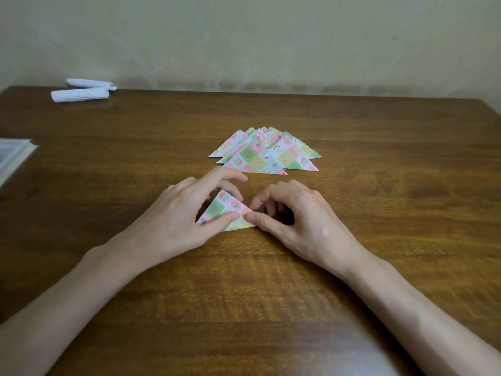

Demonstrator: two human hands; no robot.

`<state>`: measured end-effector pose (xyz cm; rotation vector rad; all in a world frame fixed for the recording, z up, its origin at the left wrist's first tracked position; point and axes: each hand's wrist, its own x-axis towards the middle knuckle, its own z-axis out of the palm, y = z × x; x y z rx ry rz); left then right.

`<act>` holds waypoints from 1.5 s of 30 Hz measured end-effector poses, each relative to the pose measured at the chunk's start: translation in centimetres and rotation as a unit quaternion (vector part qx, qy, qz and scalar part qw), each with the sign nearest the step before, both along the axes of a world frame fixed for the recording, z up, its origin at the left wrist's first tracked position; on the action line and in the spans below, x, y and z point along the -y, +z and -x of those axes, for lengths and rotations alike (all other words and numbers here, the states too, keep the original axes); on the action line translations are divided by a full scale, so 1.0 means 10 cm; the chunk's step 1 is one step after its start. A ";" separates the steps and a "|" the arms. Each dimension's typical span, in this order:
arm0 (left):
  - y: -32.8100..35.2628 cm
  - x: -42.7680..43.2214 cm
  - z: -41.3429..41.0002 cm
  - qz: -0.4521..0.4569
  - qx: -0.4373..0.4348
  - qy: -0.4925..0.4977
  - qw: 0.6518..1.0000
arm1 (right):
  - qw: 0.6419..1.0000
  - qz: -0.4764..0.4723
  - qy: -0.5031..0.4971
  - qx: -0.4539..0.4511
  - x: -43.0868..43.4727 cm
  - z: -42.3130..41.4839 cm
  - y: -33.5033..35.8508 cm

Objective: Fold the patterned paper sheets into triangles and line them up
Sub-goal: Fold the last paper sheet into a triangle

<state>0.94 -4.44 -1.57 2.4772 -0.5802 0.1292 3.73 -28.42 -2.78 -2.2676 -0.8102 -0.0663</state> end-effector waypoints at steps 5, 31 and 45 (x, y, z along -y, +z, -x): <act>-0.08 0.02 -0.03 0.018 0.018 0.005 1.000 | 1.000 0.004 -0.004 0.014 0.00 0.00 -0.01; -0.05 -0.11 -0.11 -0.035 0.055 0.048 0.997 | 0.998 0.047 -0.004 0.030 0.00 0.02 -0.02; -0.06 -0.13 -0.22 -0.068 0.021 -0.014 0.997 | 0.986 0.075 -0.118 0.095 0.04 -0.05 0.03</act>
